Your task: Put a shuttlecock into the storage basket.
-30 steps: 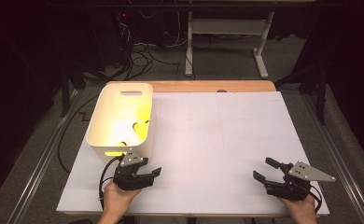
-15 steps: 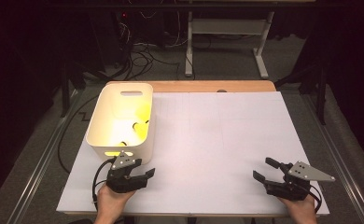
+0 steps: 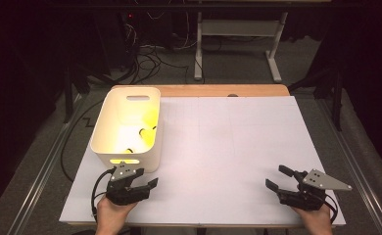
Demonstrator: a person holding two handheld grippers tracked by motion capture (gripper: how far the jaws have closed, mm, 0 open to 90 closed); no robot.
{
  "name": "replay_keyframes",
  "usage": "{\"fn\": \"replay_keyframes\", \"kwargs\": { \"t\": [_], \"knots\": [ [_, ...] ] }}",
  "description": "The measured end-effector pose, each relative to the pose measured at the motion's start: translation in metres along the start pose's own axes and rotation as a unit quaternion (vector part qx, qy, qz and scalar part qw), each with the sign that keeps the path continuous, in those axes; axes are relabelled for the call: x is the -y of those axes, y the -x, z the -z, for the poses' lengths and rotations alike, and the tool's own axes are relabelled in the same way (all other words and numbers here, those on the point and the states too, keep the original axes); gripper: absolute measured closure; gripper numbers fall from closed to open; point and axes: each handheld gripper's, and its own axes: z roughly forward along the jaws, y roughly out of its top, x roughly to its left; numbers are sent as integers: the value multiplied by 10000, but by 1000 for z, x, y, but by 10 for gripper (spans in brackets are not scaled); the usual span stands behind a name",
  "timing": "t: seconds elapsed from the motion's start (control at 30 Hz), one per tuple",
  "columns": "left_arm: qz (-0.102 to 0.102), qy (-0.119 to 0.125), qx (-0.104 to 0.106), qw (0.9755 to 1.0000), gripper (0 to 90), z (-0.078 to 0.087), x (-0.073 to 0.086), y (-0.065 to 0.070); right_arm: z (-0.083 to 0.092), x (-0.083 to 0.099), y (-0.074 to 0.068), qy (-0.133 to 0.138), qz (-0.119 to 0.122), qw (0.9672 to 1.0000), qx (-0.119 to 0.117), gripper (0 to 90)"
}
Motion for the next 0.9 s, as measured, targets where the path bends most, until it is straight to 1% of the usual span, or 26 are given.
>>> {"fn": "replay_keyframes", "kwargs": {
  "t": [0.2, 0.43, 0.6, 0.77, 0.9],
  "knots": [
    [-15, 45, -41, 10000, 374, 3, 4, -1, 0, 0, 0, 0, -3, 10000, 5, 280],
    [47, 91, -68, 9999, 373, 8, 9, -4, 0, 0, 0, 0, -2, 10000, 17, 280],
    [96, 167, -78, 9998, 372, 11, 11, -6, 1, 0, 0, 4, 5, 10000, 12, 280],
    [90, 204, -118, 9997, 370, 11, 13, -8, 1, 0, -1, 9, -1, 10000, 17, 280],
    [138, 233, -140, 9995, 370, 11, 16, -10, 2, 0, -1, 24, -13, 10000, 13, 280]
  ]
}}
